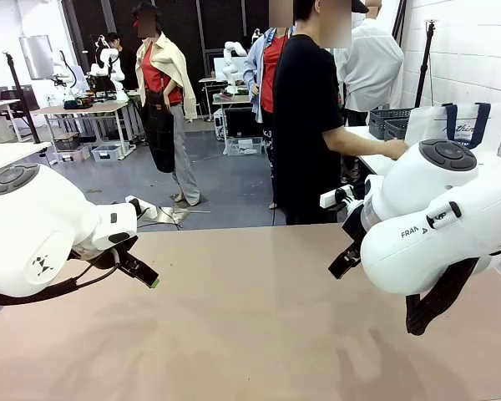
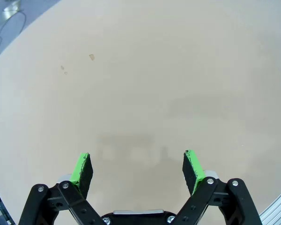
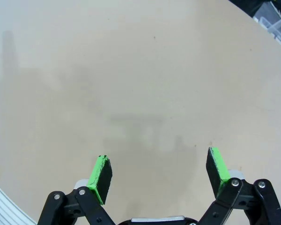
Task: Transfer purchased items from the store into the shopping bag.
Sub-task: Open the Reusable shopping bag in the center of the table.
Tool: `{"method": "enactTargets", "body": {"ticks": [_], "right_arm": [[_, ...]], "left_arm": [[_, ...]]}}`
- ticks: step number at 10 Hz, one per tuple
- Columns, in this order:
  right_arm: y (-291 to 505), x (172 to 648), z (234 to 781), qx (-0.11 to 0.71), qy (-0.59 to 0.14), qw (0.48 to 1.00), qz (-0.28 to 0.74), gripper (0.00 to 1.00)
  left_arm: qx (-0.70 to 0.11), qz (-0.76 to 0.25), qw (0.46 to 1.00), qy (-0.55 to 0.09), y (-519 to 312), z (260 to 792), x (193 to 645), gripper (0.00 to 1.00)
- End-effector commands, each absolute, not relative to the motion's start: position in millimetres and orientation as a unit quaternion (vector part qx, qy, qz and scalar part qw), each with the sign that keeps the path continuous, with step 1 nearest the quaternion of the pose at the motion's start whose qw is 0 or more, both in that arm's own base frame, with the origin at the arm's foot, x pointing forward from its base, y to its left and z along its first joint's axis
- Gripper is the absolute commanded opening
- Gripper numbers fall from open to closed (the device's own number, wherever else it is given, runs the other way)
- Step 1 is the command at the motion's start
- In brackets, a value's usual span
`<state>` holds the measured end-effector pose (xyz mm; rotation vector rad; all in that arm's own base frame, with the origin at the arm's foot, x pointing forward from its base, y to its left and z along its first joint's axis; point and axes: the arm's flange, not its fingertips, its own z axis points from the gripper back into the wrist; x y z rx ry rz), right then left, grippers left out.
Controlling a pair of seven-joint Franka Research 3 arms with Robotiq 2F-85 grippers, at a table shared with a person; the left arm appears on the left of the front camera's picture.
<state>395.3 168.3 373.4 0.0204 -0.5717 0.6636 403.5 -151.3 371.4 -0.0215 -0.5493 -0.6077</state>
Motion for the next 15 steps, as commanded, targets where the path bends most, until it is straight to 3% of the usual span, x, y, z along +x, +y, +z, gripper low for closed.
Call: {"method": "enactTargets", "body": {"ticks": [1,15], "right_arm": [[168.2,395.3,373.4,0.01,-0.277,0.906,0.321,1.0],[168.2,395.3,373.4,0.01,-0.277,0.906,0.321,1.0]], "left_arm": [[-0.01,-0.295,0.917,-0.267,-150.6,371.4,403.6,1.0],[-0.01,-0.295,0.917,-0.267,-150.6,371.4,403.6,1.0]]}}
